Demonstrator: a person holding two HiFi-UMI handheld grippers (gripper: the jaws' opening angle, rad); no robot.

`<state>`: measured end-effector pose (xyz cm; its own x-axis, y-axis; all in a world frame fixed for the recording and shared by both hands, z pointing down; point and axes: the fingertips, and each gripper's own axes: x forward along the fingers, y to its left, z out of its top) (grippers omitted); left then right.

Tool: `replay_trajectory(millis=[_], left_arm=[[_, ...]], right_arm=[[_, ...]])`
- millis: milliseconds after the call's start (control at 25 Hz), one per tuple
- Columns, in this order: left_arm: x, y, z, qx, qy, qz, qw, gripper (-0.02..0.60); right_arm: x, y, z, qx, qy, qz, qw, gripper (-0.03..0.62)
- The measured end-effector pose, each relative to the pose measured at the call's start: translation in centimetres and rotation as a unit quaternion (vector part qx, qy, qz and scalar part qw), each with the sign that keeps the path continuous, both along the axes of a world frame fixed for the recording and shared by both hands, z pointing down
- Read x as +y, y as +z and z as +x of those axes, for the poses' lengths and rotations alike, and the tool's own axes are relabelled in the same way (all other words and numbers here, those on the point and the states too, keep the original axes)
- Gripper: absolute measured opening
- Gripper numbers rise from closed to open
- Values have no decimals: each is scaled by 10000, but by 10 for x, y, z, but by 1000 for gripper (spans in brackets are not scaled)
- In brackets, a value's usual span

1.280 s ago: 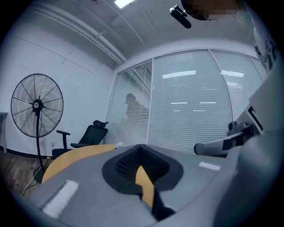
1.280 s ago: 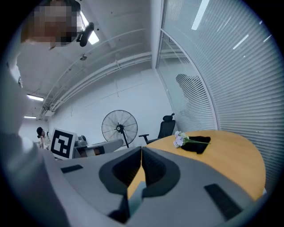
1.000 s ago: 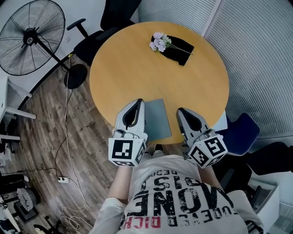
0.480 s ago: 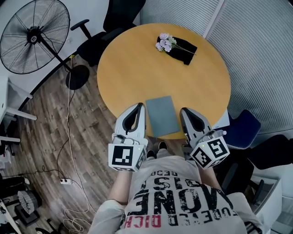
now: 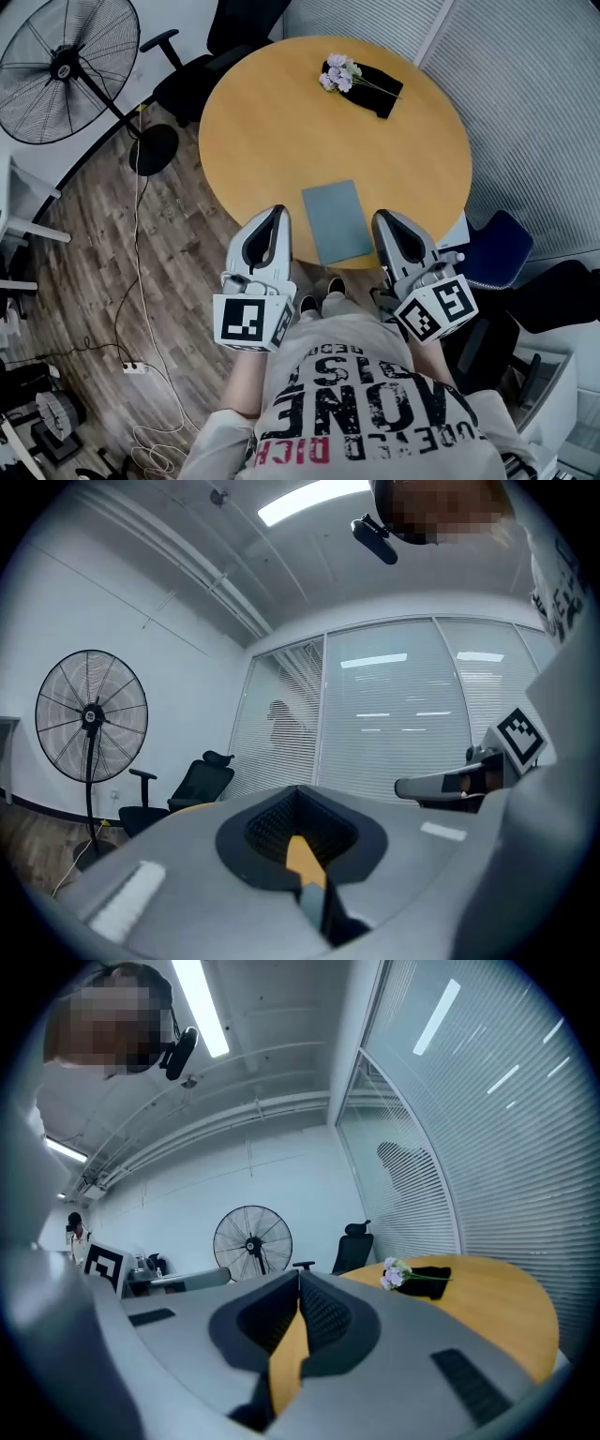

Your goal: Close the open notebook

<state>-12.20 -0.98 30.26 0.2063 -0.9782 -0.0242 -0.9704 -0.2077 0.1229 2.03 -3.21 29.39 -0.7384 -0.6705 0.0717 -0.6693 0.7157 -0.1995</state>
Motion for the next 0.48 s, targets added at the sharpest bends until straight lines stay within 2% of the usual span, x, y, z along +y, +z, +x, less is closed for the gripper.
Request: replay_trajectory(millis=[280,480], left_arm=[[8,3,2,53,22,-88,9999,9],[14,10,7,139,-48,-156,9998,10]], right_arm=[[9,0,-9,53,-9,-20,10000,12],[17,4,-18,238,-241,75,9994,12]])
